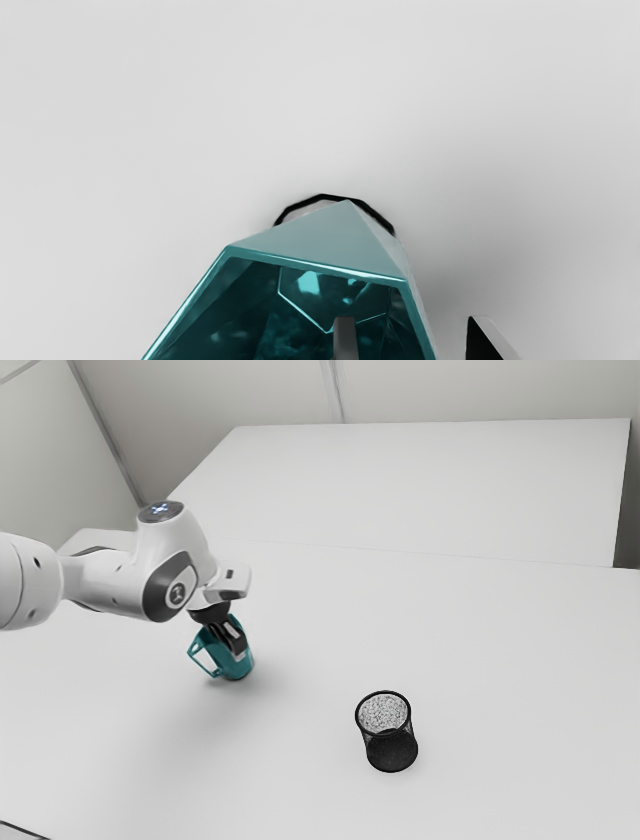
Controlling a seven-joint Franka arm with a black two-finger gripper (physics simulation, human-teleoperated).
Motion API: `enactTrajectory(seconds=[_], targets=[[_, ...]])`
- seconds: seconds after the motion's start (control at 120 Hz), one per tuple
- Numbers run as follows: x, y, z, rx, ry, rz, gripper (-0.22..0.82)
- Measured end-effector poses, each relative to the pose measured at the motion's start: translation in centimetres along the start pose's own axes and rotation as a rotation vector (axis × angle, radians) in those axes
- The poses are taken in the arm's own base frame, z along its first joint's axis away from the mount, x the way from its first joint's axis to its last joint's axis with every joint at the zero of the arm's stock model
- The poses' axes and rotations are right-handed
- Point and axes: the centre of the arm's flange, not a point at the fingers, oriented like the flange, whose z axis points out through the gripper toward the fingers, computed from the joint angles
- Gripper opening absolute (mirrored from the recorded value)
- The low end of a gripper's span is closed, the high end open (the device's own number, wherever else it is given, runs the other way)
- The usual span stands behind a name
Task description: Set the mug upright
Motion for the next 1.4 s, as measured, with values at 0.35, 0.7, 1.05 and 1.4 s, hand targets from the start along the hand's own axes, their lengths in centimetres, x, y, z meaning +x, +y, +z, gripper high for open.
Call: enactTrajectory(seconds=[0.35,0.7,1.05,1.4], targets=[[0.7,0.4,-1.1,0.004,0.021,0.014,0.28],[1.0,-1.3,-3.9,0.020,0.064,-0.010,0.45],[5.6,-4.6,-12.2,0.033,0.130,-0.052,0.55],[14.2,-4.9,-14.7,-0.086,-0.009,-0.100,0.59]])
